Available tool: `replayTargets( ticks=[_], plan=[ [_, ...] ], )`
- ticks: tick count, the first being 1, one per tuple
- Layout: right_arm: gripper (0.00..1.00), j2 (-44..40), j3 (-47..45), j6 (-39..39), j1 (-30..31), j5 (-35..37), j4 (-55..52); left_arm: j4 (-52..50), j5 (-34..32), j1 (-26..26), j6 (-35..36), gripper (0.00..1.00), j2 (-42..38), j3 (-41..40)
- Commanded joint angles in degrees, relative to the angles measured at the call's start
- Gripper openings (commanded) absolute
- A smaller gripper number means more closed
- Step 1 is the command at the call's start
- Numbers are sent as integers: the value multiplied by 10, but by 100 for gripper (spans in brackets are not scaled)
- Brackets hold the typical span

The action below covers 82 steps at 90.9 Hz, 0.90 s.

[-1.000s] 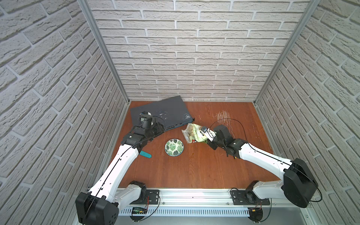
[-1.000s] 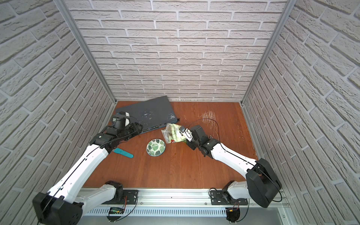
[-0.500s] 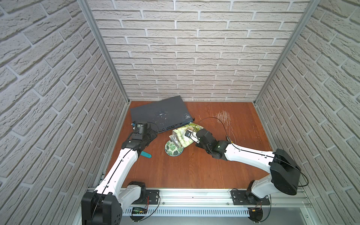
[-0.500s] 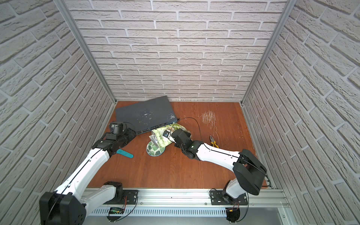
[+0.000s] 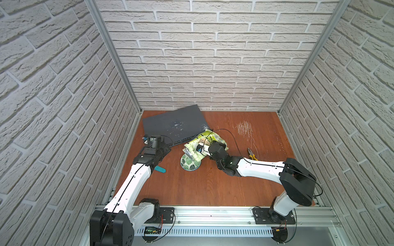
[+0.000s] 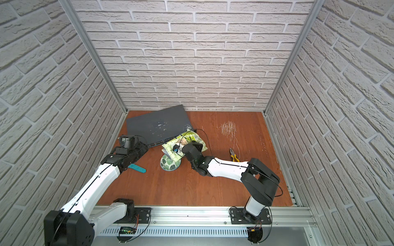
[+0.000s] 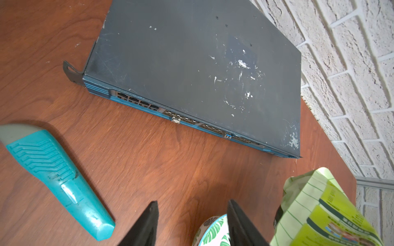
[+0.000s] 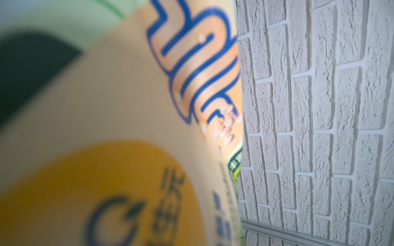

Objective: Pour the oats into the breakfast bowl
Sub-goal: Pour the oats into the bowl.

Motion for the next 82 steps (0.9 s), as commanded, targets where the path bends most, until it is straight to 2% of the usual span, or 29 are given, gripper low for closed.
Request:
replayTargets(
  ticks=[1, 19, 30, 47, 82],
  plan=[
    [3, -8, 31, -65, 12, 47, 157, 15, -13, 6, 1, 59, 4, -2],
    [4, 4, 28, -149, 23, 51, 198, 5, -31, 10, -1, 77, 2, 6],
    [4, 7, 28, -179, 26, 51, 212, 4, -37, 12, -3, 83, -4, 7],
    [4, 15, 25, -243, 31, 55, 246, -3, -42, 13, -2, 86, -11, 8],
    [4, 26, 27, -308, 32, 54, 276, -2, -35, 14, -2, 87, -8, 5]
  ],
)
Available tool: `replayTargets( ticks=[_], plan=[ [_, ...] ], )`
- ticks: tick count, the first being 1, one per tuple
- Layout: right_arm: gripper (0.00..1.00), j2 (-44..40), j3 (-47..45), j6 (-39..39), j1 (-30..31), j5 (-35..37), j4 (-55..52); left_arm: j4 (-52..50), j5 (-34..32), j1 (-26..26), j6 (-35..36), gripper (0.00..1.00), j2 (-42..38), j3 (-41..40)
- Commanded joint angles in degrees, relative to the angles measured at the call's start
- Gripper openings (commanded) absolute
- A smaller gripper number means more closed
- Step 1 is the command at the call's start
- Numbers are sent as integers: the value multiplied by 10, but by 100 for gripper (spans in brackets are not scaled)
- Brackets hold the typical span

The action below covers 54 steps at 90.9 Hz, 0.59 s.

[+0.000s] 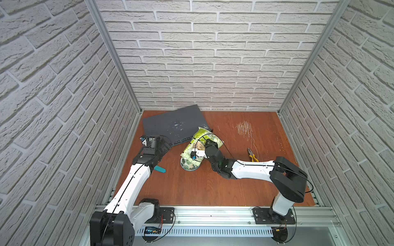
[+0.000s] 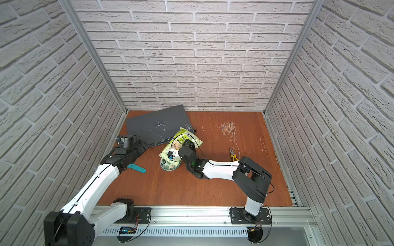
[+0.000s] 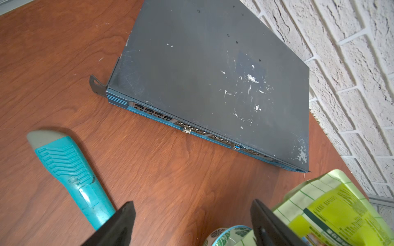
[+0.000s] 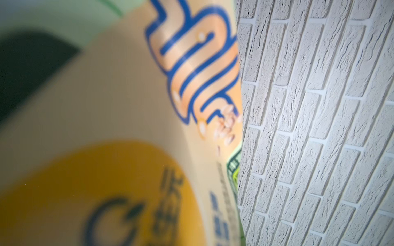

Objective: Pour the oats into the breakfast bowl
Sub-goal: Pour the oats into the bowl.

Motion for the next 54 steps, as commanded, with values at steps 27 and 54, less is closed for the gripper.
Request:
replayTargets(
  ticks=[27, 54],
  plan=[
    [3, -13, 24, -66, 6, 26, 167, 1, -4, 4, 1, 87, -3, 5],
    [4, -8, 21, -106, 7, 24, 195, 1, -5, 4, 2, 87, -2, 6]
  ],
)
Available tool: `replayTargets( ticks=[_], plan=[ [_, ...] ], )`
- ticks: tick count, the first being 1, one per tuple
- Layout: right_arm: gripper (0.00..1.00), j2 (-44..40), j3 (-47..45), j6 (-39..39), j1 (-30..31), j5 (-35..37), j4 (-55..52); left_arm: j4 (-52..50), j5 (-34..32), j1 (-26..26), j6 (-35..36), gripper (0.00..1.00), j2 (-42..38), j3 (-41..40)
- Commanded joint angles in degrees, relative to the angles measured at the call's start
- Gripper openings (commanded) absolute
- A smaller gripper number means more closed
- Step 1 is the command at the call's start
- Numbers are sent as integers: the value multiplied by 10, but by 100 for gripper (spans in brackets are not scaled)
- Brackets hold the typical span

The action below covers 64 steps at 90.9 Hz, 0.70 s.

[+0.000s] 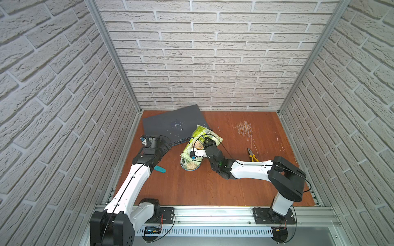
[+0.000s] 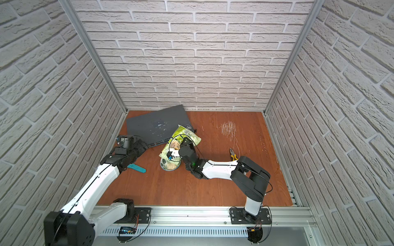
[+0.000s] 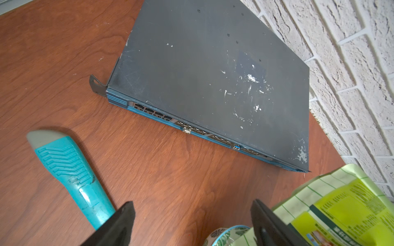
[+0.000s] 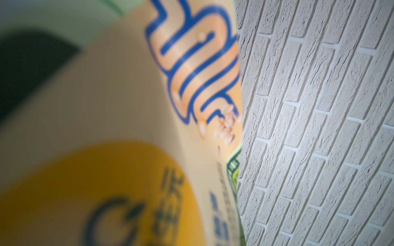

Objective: Pour the oats into the breakfast bowl
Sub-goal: Pour the oats into the bowl.

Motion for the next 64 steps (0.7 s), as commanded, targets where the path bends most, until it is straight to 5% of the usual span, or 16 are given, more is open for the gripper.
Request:
replayTargets(
  ticks=[1, 64],
  plan=[
    [4, -18, 21, -13, 7, 22, 132, 1, -5, 4, 1, 87, -2, 6],
    [4, -15, 24, -47, 8, 15, 149, 0, -7, 4, 5, 88, 4, 16]
  ],
)
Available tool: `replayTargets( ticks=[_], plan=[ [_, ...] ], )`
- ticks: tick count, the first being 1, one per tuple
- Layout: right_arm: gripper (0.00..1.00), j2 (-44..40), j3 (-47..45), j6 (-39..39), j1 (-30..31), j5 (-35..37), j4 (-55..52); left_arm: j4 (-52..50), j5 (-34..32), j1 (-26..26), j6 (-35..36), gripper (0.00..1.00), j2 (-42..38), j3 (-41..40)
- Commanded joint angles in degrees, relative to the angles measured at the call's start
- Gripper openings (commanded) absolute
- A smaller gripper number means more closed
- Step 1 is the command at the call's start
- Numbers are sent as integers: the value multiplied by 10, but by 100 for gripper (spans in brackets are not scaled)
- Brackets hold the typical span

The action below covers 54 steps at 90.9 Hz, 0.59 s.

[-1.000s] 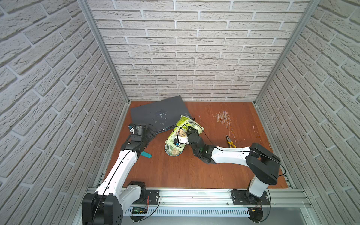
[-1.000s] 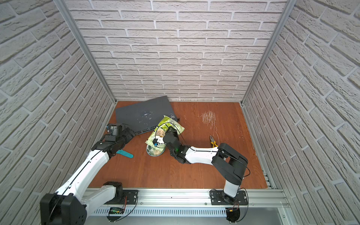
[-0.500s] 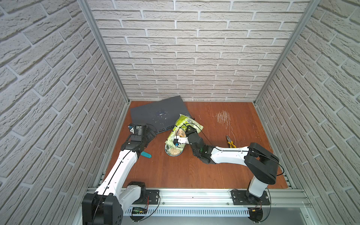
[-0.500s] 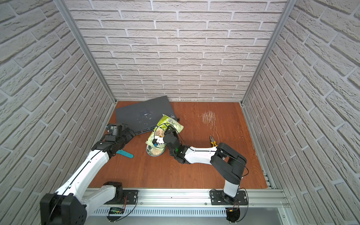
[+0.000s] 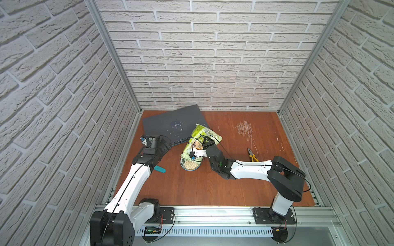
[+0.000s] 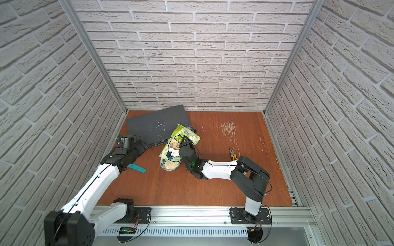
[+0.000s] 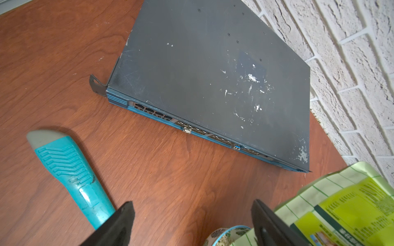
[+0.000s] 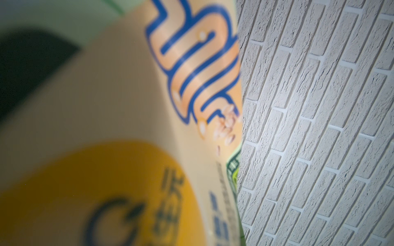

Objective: Pour the oats into the breakfast bowl
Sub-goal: Pour the oats into the bowl.

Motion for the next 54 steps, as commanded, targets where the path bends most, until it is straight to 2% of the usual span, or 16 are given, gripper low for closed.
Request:
replayTargets(
  ticks=[1, 26, 54],
  plan=[
    [3, -16, 25, 5, 7, 16, 122, 0, -7, 4, 5, 88, 2, 15],
    [4, -18, 34, 30, 7, 17, 101, -1, -7, 4, 5, 88, 4, 17],
    [4, -12, 38, 9, -5, 21, 121, -4, -10, 4, 7, 88, 1, 16]
  ],
)
